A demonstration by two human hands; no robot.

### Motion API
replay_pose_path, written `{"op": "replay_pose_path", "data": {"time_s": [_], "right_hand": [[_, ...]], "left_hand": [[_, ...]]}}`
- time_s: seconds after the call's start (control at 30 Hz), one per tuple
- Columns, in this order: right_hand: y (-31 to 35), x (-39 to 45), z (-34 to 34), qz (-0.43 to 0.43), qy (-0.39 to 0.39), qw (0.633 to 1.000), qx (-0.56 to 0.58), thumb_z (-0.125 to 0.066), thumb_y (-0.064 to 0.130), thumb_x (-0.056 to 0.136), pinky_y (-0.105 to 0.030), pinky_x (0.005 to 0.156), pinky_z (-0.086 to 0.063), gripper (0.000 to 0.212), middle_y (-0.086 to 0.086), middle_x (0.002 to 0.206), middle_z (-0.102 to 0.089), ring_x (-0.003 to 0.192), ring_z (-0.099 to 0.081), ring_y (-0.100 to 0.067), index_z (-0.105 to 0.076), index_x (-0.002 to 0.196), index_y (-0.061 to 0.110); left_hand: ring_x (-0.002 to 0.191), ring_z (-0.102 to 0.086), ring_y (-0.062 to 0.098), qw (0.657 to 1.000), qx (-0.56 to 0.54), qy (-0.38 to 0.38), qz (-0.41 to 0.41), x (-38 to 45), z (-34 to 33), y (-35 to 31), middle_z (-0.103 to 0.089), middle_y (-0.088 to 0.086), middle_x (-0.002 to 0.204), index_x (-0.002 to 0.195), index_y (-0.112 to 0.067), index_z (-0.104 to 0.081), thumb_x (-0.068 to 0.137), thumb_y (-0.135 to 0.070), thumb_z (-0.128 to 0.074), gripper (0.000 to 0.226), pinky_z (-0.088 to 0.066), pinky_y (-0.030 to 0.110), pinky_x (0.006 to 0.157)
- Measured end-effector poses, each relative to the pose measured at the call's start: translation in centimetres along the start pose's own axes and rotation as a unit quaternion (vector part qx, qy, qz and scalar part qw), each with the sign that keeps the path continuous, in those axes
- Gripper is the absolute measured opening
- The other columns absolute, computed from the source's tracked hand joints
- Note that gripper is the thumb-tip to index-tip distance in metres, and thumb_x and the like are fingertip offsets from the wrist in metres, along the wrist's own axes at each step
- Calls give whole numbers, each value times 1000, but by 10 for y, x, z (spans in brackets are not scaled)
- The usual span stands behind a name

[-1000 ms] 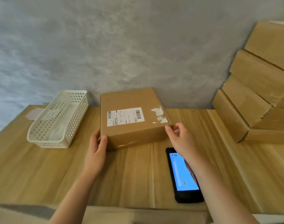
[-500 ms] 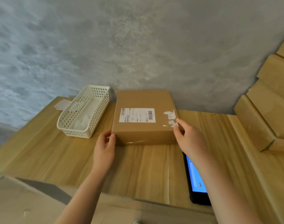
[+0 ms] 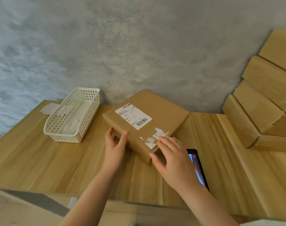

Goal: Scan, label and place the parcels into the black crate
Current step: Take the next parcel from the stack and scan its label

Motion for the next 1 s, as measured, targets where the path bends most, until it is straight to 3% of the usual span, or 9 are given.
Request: {"op": "replay_pose_path", "data": {"time_s": [0.13, 0.27, 0.33, 0.4, 0.57, 0.73, 0.87, 1.0], "right_hand": [[-2, -2, -5, 40, 17, 998, 54, -54, 41, 95, -37, 116, -33, 45, 2, 139, -58, 131, -51, -13, -63, 130, 14], [-3, 10, -8, 72, 64, 995, 41, -55, 39, 94, -44, 120, -25, 48, 6, 146, -52, 134, -46, -11, -57, 137, 19], [2, 15, -13, 82, 107, 991, 17, -52, 42, 93, -46, 122, -17, 57, 6, 154, -42, 141, -36, -10, -47, 145, 21], [7, 22, -18, 92, 140, 986, -4, -49, 45, 93, -47, 123, -13, 64, 5, 160, -32, 146, -27, -11, -37, 151, 21], [10, 47, -22, 107, 170, 980, 4, -47, 43, 94, -39, 122, -10, 63, 6, 162, -26, 147, -23, -9, -34, 152, 22], [-2, 60, -20, 83, 191, 970, 128, -52, 26, 97, -25, 123, -1, 54, 10, 159, -31, 147, -19, -2, -41, 149, 22], [-9, 49, -11, 16, 160, 966, 204, -51, 16, 98, -8, 115, -11, 45, 12, 151, -42, 141, -25, 6, -50, 143, 19], [-26, 21, 7, -53, 121, 969, 209, -51, 16, 97, -12, 107, -30, 37, 15, 133, -53, 129, -41, 6, -57, 134, 22]], "left_hand": [[129, -48, 12, 999, 29, 24, 18, 31, -5, -5, -36, -5, 148, 153, -28, -30, 72, -58, -72, 96, -43, 38, 109], [121, -57, 13, 993, 35, 110, 15, 61, -8, -19, -56, -5, 137, 146, -31, -43, 78, -47, -69, 75, -46, 39, 106], [119, -59, 14, 993, 29, 112, 29, 73, -11, -23, -59, -4, 135, 148, -25, -41, 84, -42, -68, 72, -47, 36, 103], [113, -62, 14, 994, 21, 99, 34, 80, -14, -28, -61, -1, 131, 145, -20, -44, 95, -32, -61, 54, -50, 31, 93], [104, -69, 17, 991, 25, 125, 36, 101, -20, -41, -70, 0, 115, 130, -25, -57, 102, -26, -49, 29, -55, 33, 86], [103, -70, 20, 986, 67, 151, 31, 122, -24, -49, -71, 3, 116, 132, -26, -58, 104, -27, -46, 31, -54, 31, 82], [106, -69, 19, 987, 92, 125, 34, 128, -23, -49, -71, 2, 118, 135, -20, -58, 101, -36, -49, 38, -54, 30, 84], [116, -62, 14, 991, 90, 89, 50, 117, -7, -36, -67, -6, 127, 135, -23, -59, 96, -57, -40, 55, -46, 36, 103]]}}
Point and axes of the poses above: each hand's wrist, its own x-axis towards the middle knuckle, its own z-axis out of the back of the hand, y = z × x, the point moved 2 cm from there along x, towards the middle knuckle
